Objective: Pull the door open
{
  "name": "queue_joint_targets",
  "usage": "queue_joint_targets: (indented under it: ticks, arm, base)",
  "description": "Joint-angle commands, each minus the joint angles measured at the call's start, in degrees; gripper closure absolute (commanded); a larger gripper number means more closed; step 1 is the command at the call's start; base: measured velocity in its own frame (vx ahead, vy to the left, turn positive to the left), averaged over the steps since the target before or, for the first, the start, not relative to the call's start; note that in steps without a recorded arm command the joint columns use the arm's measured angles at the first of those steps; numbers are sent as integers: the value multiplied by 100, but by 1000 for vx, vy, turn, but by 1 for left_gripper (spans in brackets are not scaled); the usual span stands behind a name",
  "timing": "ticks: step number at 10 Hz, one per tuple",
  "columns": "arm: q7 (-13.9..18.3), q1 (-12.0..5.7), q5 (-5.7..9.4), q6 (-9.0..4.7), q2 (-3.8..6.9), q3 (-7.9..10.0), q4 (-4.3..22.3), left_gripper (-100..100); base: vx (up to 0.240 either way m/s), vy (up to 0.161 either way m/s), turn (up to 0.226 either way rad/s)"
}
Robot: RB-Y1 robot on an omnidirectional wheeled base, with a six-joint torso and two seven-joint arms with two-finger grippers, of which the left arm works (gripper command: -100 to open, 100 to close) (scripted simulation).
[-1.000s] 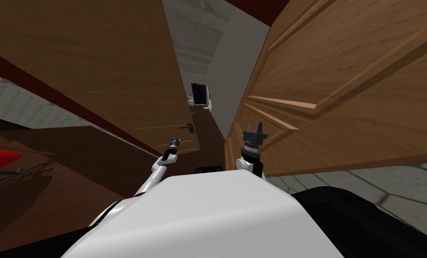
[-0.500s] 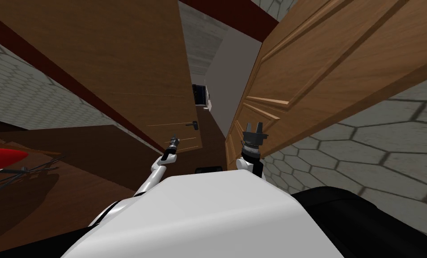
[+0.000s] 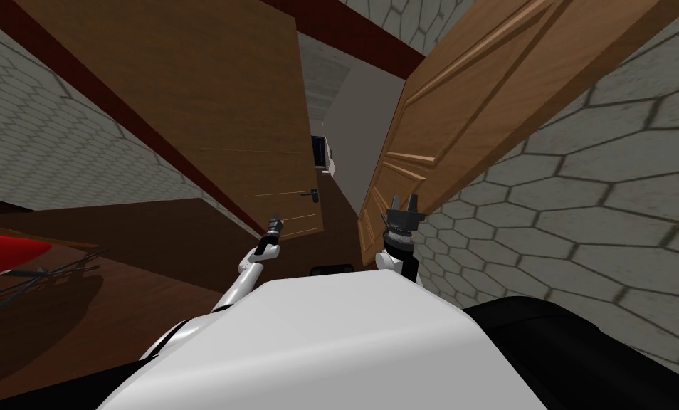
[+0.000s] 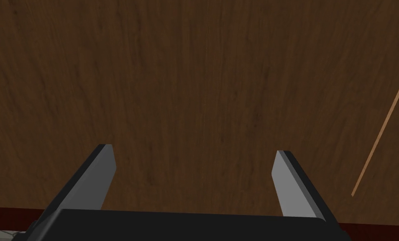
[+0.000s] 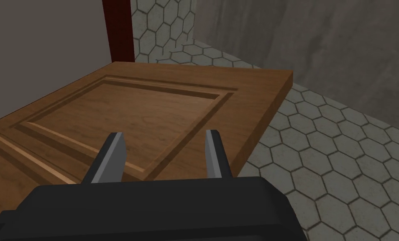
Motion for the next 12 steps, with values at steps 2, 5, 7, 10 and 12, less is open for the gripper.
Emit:
queue_joint_targets:
  ticks: [2, 5, 7, 10, 12]
  arm:
    - [6, -31, -47, -19, 18, 122, 52, -100]
    - [4, -62, -114, -21, 28, 301, 90, -100]
    - [-1, -95, -187, -23, 34, 490, 131, -100]
    - [-10, -144, -306, -23, 33, 793, 200, -100]
    - [-17, -175, -385, -22, 28, 991, 246, -100]
  base:
    - [-207, 125, -104]
    - [-196, 104, -109]
    - [-229, 84, -128]
    - [-164, 95, -164]
    - [-87, 27, -143]
